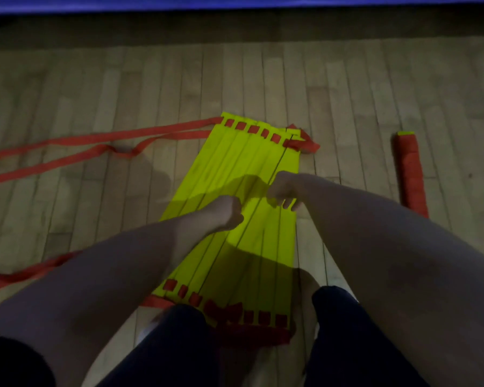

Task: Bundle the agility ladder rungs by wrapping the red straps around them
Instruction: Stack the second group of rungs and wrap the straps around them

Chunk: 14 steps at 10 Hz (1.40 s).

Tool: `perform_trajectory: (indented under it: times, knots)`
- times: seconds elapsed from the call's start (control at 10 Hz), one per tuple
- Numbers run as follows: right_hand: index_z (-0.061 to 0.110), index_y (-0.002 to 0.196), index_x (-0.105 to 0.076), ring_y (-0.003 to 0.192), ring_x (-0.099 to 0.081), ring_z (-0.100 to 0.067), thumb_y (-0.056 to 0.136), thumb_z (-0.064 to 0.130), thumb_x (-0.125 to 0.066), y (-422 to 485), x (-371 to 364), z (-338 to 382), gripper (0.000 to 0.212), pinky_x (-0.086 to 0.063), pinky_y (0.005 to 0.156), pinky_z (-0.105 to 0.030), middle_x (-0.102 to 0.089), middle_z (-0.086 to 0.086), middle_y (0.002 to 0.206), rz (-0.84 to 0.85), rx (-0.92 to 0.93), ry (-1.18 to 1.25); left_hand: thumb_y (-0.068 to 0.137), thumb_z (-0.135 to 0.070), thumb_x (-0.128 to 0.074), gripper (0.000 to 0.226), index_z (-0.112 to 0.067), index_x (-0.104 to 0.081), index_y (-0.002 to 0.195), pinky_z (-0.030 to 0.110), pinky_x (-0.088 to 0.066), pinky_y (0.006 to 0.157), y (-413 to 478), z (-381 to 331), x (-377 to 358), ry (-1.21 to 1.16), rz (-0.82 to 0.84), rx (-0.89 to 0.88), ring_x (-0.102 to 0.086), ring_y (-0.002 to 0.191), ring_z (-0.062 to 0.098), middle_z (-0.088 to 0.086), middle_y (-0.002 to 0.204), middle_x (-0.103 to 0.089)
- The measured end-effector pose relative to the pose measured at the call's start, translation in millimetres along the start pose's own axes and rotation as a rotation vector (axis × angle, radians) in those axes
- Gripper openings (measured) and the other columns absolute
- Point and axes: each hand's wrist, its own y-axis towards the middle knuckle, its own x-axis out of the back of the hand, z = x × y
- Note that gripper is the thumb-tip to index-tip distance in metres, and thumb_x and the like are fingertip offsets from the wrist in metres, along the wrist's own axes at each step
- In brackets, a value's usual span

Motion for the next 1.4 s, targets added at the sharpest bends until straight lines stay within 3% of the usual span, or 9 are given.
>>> perform_trajectory:
  times: [0.1,0.2,0.4,0.5,0.6,0.8,1.0,1.2,1.4]
  knots:
    - [0.000,0.084,-0.054,0.065,-0.057,-0.024,0.094,0.010,-0.055,8.5,-28.9,-17.1,0.014,-0.052,0.068,-0.039,-0.059,-0.021,0.089,0.006,-0.087,0.237,0.086,-0.022,-0.061,0.027,-0.001,-0.064,0.103,0.039,-0.047,0.083,0.2,12.1,-39.0,-0.004,-0.062,-0.048,-0.059,0.108,0.034,0.021,0.113,-0.063]
    - [-0.004,0.088,-0.056,0.063,-0.059,-0.028,0.092,0.004,-0.055,20.1,-54.5,-28.6,0.010,-0.054,0.069,-0.042,-0.060,-0.025,0.084,-0.039,-0.138,0.543,0.088,-0.024,-0.059,0.033,-0.008,-0.062,0.117,0.043,-0.047,0.095,-3.1,14.6,-55.8,0.056,-0.064,-0.016,-0.053,0.119,0.033,0.017,0.126,-0.055]
    - [0.006,0.083,-0.053,0.056,-0.055,-0.021,0.092,0.005,-0.060,24.2,-82.9,-36.4,0.011,-0.049,0.041,-0.026,-0.055,-0.013,0.070,-0.106,-0.210,0.817,0.086,-0.016,-0.061,0.032,0.005,-0.059,0.110,0.040,-0.044,0.083,-3.5,16.9,-76.8,-0.146,0.028,0.033,-0.057,0.108,0.038,0.027,0.119,-0.056]
    - [0.002,0.086,-0.057,0.061,-0.061,-0.025,0.088,0.008,-0.067,30.3,-90.0,-34.1,0.011,-0.055,0.046,-0.029,-0.062,-0.017,0.079,-0.164,-0.207,0.863,0.088,-0.015,-0.062,0.028,0.008,-0.062,0.104,0.040,-0.045,0.079,-4.9,14.1,-76.6,-0.278,0.020,0.063,-0.061,0.103,0.036,0.027,0.110,-0.062]
    - [-0.005,0.111,-0.059,0.085,-0.068,-0.034,0.087,0.011,-0.068,29.9,-88.6,-28.4,0.029,-0.058,0.079,-0.049,-0.067,-0.025,0.106,-0.154,-0.169,0.828,0.083,-0.019,-0.071,0.043,0.003,-0.056,0.117,0.036,-0.046,0.080,-5.4,12.5,-75.7,-0.414,0.002,0.152,-0.059,0.109,0.030,0.015,0.114,-0.059]
    - [-0.007,0.120,-0.054,0.109,-0.061,-0.042,0.095,0.000,-0.054,11.1,-72.7,-26.3,0.026,-0.052,0.082,-0.049,-0.060,-0.026,0.123,-0.099,-0.086,0.973,0.080,-0.029,-0.075,0.054,-0.001,-0.051,0.118,0.033,-0.043,0.080,-5.0,3.8,-68.8,-0.413,-0.090,0.141,-0.056,0.110,0.028,0.015,0.117,-0.057]
    - [0.002,0.114,-0.055,0.103,-0.061,-0.036,0.099,0.007,-0.049,-4.8,-42.9,-47.7,0.017,-0.051,0.079,-0.041,-0.058,-0.026,0.126,-0.081,-0.024,1.045,0.094,-0.016,-0.058,0.019,-0.002,-0.061,0.105,0.020,-0.042,0.057,-4.0,-14.2,-58.7,-0.677,-0.083,0.047,-0.056,0.062,0.012,0.008,0.085,-0.058]
    - [0.003,0.129,-0.053,0.104,-0.060,-0.029,0.097,0.035,-0.054,-2.6,-28.7,-59.4,0.045,-0.050,0.075,-0.040,-0.062,-0.013,0.124,-0.078,-0.045,1.147,0.096,-0.017,-0.056,0.032,-0.010,-0.059,0.127,0.020,-0.042,0.061,-10.6,-39.2,-42.0,-0.707,0.176,-0.065,-0.056,0.078,0.010,0.004,0.103,-0.062]
    - [-0.001,0.112,-0.059,0.077,-0.063,-0.025,0.083,0.014,-0.074,3.3,-34.2,-59.2,0.037,-0.052,0.062,-0.033,-0.066,-0.013,0.095,-0.166,-0.044,1.017,0.097,-0.023,-0.052,0.020,-0.023,-0.061,0.115,0.024,-0.047,0.077,-14.6,-33.3,-16.0,-0.772,0.475,-0.081,-0.060,0.094,0.009,-0.005,0.108,-0.065]
